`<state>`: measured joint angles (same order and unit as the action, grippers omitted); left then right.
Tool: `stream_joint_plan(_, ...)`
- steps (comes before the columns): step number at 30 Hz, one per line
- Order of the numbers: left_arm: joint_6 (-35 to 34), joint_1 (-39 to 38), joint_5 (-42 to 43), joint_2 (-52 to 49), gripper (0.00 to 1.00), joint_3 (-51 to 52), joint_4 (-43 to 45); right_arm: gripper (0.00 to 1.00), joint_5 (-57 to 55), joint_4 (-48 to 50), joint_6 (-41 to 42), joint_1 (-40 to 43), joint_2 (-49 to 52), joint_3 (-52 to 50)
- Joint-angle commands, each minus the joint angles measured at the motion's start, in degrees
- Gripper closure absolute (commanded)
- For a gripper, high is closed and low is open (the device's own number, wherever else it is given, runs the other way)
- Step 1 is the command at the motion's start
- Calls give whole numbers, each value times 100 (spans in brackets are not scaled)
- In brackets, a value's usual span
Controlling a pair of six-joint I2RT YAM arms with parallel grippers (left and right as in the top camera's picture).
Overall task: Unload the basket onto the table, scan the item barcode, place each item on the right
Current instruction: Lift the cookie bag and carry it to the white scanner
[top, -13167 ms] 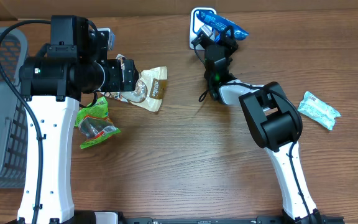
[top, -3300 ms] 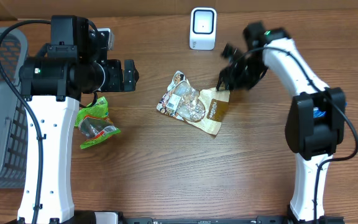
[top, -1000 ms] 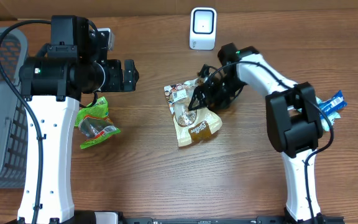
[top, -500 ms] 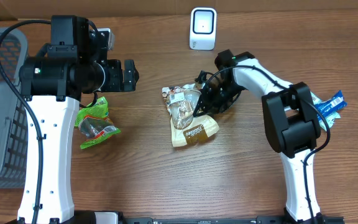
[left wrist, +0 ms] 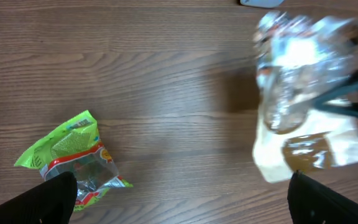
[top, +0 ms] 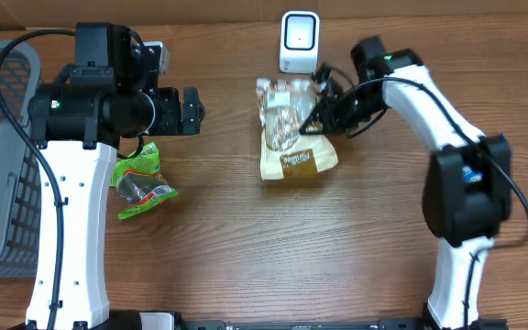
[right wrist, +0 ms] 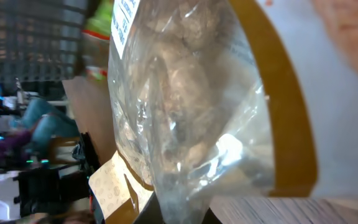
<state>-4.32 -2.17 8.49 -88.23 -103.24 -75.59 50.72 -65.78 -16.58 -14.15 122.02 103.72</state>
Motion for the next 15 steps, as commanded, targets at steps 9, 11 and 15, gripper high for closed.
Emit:
stream_joint_plan(9,-61,0,-9,-22,0,0,-2,96,-417,234,-232,-33,-1908,219)
stream_joint_plan(11,-61,0,-9,-22,0,0,-2,96,-621,232,-236,-33,-2061,219)
stream_joint_plan(15,-61,0,-9,-22,0,0,-2,96,-765,219,-365,-33,-2225,219)
